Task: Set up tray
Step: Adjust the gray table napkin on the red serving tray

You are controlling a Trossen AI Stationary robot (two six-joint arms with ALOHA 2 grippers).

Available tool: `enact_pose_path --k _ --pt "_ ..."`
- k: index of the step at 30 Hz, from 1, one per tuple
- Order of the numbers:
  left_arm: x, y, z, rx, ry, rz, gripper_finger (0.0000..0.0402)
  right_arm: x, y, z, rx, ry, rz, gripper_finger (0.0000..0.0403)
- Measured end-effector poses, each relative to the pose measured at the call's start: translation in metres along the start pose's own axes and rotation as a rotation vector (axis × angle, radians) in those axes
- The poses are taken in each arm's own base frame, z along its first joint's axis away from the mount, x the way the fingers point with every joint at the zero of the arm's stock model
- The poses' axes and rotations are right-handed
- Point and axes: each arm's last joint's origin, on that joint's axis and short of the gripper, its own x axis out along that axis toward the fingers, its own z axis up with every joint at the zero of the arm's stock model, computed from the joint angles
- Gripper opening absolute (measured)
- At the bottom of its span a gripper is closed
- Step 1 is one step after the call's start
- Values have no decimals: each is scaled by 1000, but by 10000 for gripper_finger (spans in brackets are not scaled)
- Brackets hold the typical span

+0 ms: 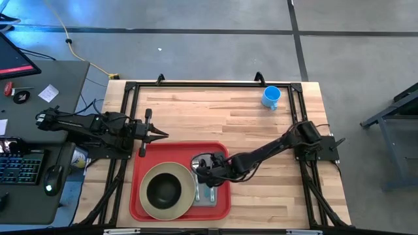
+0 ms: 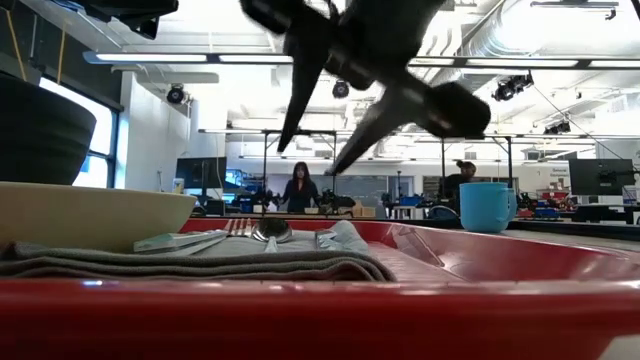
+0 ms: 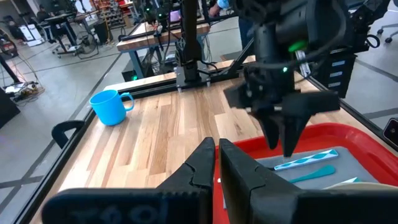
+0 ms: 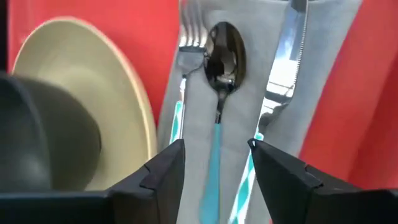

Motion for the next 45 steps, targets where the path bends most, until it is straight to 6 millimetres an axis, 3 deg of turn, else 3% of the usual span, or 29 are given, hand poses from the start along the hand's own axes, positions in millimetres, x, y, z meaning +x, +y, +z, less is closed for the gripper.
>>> enact_pose_path --k 8,24,33,39,45 --pt "0 0 0 0 -3 1 56 -11 -13 -11 -376 50 -115 156" --pt "1 1 -1 -30 20 50 56 -6 -17 0 -1053 71 -171 102" --pt "1 4 10 -32 -95 100 56 -4 -12 -6 -1187 81 -85 55" --pt "3 3 13 -194 -127 55 56 -3 -10 -5 -1222 63 -73 26" --pt "16 -1 8 -323 -66 -18 56 -2 -10 -2 -1381 54 -91 8"
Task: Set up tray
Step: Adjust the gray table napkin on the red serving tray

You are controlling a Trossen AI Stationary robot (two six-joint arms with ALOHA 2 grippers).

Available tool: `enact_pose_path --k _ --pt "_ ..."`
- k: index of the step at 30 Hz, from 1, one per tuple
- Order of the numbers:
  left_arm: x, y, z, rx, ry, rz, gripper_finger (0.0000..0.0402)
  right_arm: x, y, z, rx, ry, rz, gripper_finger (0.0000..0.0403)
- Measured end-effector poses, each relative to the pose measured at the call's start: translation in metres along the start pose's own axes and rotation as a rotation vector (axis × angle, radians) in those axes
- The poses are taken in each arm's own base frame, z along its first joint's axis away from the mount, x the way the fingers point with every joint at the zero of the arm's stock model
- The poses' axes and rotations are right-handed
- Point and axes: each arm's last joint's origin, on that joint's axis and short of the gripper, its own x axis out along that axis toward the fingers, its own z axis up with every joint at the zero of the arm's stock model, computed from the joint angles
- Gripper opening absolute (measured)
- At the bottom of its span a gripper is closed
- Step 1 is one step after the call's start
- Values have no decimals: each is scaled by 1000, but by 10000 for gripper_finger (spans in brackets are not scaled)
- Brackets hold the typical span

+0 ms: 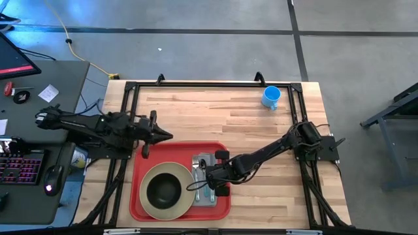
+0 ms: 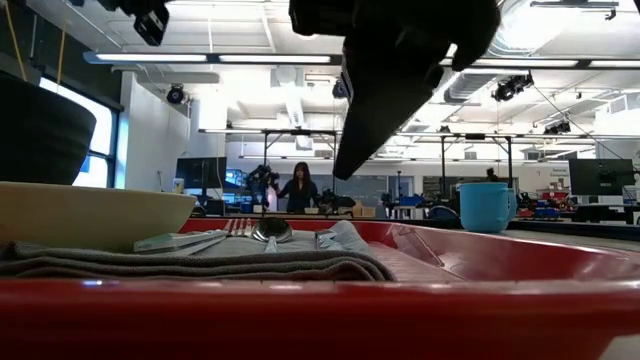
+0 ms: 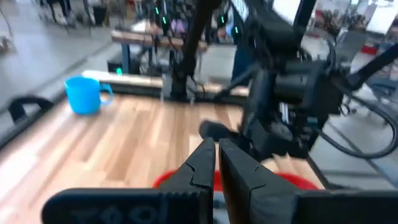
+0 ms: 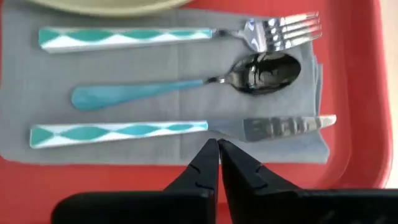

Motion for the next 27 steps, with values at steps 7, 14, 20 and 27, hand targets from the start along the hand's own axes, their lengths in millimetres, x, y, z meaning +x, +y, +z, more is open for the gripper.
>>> enact_pose_path --k 7,14,20,27 --pt "22 -1 -8 15 54 15 56 5 -7 -6 -5 64 -26 2" --pt "28 -2 -2 54 -6 24 56 31 -14 -27 -70 96 15 1" --pt "26 -3 3 62 -24 18 56 33 -24 -25 -9 115 36 1" --pt "26 -3 4 77 -25 18 56 32 -18 -24 12 99 78 1"
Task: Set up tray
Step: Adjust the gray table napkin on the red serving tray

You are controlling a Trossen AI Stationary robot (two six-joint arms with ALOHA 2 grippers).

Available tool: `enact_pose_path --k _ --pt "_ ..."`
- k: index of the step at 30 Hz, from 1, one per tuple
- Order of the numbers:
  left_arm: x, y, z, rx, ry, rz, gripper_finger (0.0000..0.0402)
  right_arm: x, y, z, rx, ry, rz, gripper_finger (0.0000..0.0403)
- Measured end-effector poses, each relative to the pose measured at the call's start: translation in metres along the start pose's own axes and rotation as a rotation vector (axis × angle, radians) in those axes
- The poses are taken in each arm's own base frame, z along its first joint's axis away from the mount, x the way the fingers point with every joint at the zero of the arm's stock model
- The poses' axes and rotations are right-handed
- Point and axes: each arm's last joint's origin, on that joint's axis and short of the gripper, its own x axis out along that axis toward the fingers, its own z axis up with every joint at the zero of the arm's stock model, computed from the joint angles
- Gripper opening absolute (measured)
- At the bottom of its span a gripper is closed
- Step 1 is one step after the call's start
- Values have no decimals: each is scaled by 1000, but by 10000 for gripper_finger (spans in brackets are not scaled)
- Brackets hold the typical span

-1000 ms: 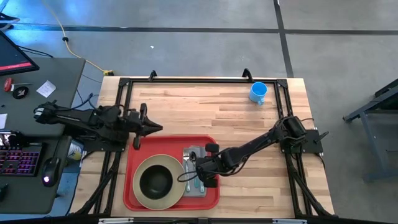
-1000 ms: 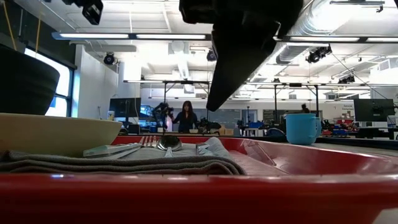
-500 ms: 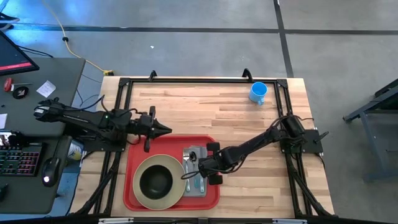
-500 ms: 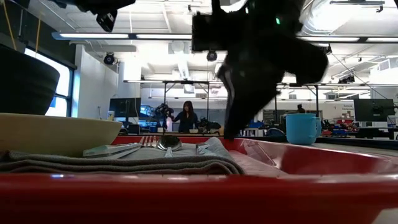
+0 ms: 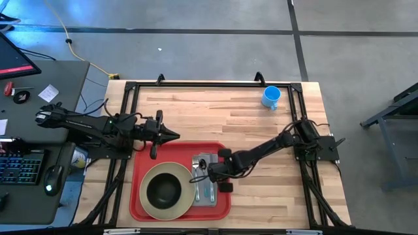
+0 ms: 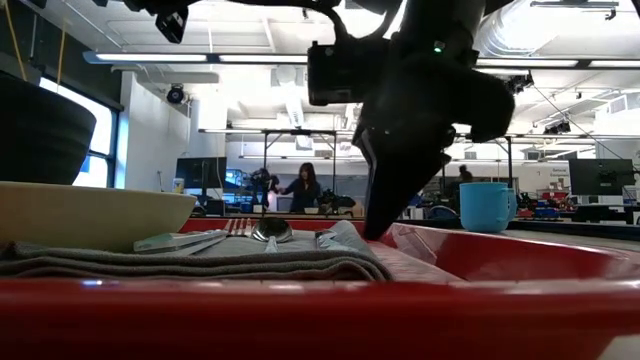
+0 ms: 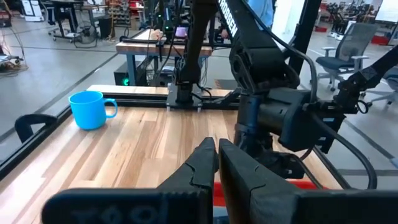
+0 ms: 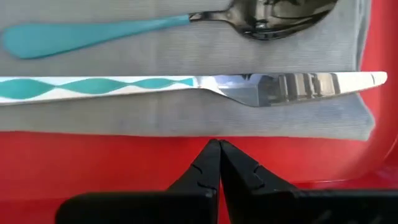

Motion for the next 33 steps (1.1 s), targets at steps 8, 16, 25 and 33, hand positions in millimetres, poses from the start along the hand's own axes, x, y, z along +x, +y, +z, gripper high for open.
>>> enact_pose_path --k 8,16,25,33 --pt "0 0 0 4 2 0 56 -2 -4 1 -55 17 43 2" --pt "-1 0 2 24 -15 -2 56 1 -21 5 -46 23 24 3" --pt "-1 0 2 47 -17 -2 56 1 -19 5 27 33 74 1" --pt "-1 0 2 47 -19 -2 56 2 -15 3 18 14 61 1"
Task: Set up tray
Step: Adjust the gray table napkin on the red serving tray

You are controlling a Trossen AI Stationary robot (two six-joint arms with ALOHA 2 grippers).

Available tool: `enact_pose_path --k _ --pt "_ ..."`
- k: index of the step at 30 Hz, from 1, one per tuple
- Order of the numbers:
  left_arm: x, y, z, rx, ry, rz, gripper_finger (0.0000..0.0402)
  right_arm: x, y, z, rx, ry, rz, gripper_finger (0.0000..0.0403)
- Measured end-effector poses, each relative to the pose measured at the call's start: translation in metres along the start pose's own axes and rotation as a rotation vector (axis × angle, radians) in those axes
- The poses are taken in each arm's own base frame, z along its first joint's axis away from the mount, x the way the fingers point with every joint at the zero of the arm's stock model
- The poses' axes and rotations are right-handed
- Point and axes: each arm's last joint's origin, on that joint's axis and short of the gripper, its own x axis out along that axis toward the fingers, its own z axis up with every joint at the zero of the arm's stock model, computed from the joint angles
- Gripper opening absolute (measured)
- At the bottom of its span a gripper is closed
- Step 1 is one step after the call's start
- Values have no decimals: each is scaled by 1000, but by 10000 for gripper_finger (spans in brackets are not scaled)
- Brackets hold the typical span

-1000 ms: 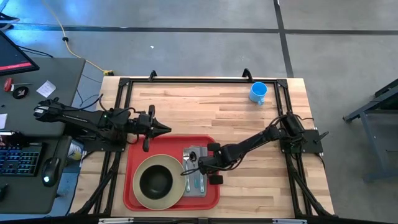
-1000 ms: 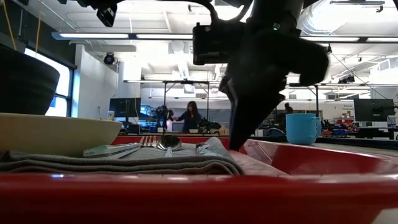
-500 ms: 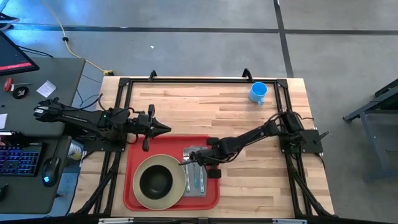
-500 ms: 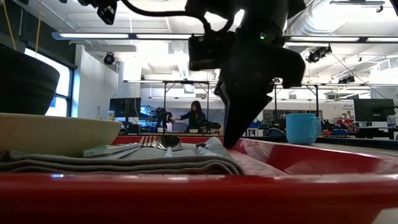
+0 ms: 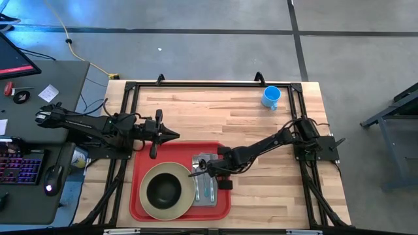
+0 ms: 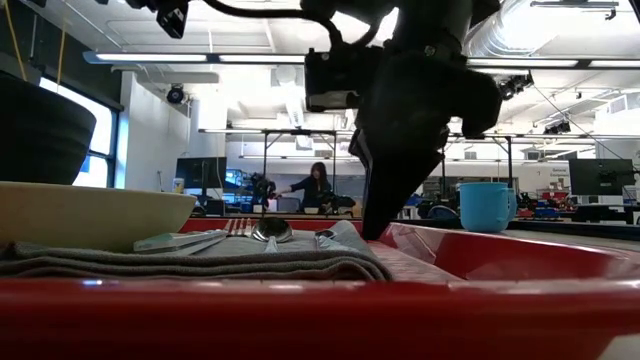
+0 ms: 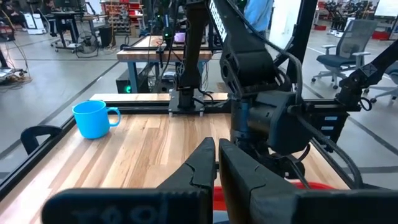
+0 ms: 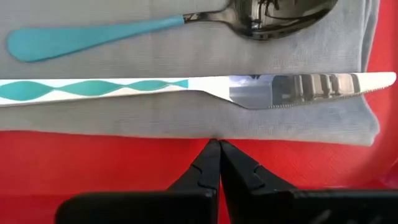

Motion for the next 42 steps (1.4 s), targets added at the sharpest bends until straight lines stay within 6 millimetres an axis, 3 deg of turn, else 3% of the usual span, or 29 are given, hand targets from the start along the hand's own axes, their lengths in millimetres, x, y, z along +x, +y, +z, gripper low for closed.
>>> enact_pose_path --k 16,23,29,42 --pt "0 0 0 2 -2 0 56 11 -1 -9 8 -12 30 1" --pt "0 0 0 2 -3 0 56 -12 12 8 -1 -2 62 1" --pt "0 0 0 2 -3 0 56 -27 25 27 -53 -145 28 1" --pt "0 0 0 10 -3 1 56 -4 25 7 -15 -150 11 0"
